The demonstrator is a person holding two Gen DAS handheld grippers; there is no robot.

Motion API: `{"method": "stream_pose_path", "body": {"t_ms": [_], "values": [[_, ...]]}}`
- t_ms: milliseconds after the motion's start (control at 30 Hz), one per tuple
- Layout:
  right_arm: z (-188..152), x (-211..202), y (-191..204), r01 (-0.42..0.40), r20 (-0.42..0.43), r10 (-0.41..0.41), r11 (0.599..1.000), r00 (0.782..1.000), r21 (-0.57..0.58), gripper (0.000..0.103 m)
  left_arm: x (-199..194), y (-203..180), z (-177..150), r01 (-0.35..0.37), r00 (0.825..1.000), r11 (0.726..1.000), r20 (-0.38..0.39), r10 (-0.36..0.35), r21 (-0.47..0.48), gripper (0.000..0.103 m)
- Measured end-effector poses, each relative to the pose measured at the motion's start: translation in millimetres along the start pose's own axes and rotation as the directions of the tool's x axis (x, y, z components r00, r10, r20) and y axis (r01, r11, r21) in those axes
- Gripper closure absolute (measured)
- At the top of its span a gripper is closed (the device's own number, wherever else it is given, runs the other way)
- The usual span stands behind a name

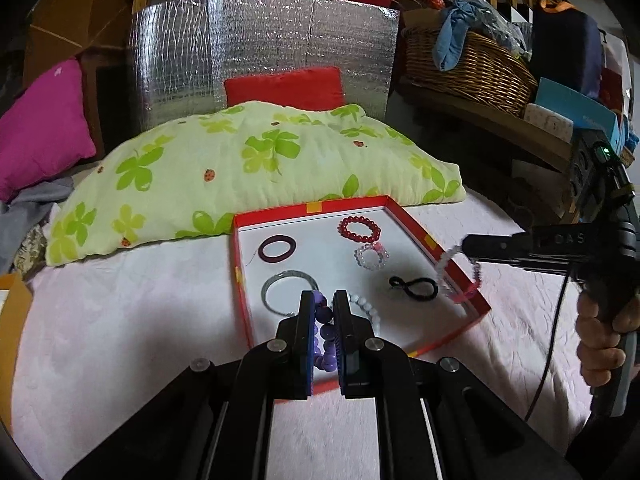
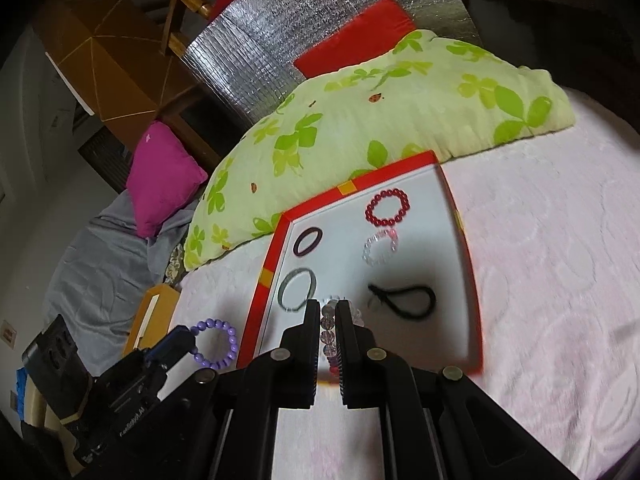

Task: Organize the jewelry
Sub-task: 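Carry both held bracelets over the red tray with both tools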

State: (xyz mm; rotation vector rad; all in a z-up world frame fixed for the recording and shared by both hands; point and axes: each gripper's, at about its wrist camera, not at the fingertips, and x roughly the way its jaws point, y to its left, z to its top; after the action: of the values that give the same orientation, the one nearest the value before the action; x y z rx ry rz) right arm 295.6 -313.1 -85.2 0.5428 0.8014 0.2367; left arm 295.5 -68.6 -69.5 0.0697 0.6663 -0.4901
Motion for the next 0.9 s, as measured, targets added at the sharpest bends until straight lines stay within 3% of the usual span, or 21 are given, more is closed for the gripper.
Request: {"method": "stream_pose_path", "body": {"t_ms": [400, 900], "values": [[44.1, 72.6, 2.4, -0.008, -0.044, 0.009, 1.0, 0.999, 0.004, 0.094, 50.7, 7.6, 6.2, 0.039, 0.997, 0.999, -0.064, -0.039, -0.012, 0.094], [61.3, 155.2, 8.3, -0.04, -0.119, 0.042, 0.999, 0.992, 0.015, 0.094, 88.8, 9.3, -0.6, 0.07, 0.987, 0.997, -0.144, -0.072, -0.021, 0.094]]}}
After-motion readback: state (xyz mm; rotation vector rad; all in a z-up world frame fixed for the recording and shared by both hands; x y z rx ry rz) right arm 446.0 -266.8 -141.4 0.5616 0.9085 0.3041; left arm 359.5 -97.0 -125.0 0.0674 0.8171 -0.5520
